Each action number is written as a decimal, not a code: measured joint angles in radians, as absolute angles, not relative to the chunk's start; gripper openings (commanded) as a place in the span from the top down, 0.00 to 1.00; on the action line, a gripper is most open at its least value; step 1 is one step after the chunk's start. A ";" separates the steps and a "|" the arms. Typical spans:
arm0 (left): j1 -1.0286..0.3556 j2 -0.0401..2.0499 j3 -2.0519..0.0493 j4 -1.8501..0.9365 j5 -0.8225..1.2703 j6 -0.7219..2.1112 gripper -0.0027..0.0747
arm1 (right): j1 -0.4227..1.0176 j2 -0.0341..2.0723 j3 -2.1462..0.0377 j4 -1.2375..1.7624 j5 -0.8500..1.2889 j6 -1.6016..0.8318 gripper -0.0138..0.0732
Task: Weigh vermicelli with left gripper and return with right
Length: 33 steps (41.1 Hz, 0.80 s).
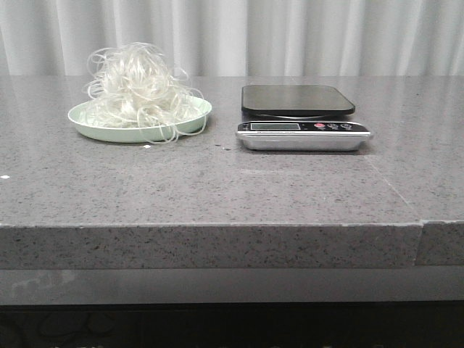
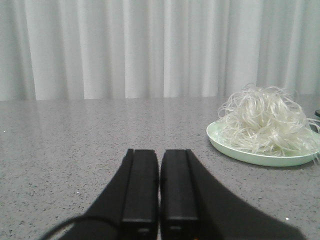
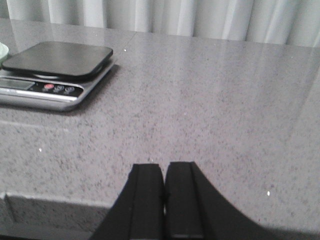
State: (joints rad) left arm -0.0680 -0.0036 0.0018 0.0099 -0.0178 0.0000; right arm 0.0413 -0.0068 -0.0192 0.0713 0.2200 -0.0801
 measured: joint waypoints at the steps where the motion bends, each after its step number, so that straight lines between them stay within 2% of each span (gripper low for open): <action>1: -0.068 -0.004 0.002 0.010 -0.018 0.000 0.78 | 0.041 -0.009 -0.001 0.071 0.201 -0.080 0.66; 10: -0.068 -0.004 0.002 0.010 -0.018 0.000 0.78 | 0.041 -0.011 0.027 0.071 0.102 -0.080 0.66; 33: -0.068 -0.004 0.002 0.010 -0.018 0.000 0.78 | 0.041 -0.011 0.028 0.025 0.061 0.019 0.66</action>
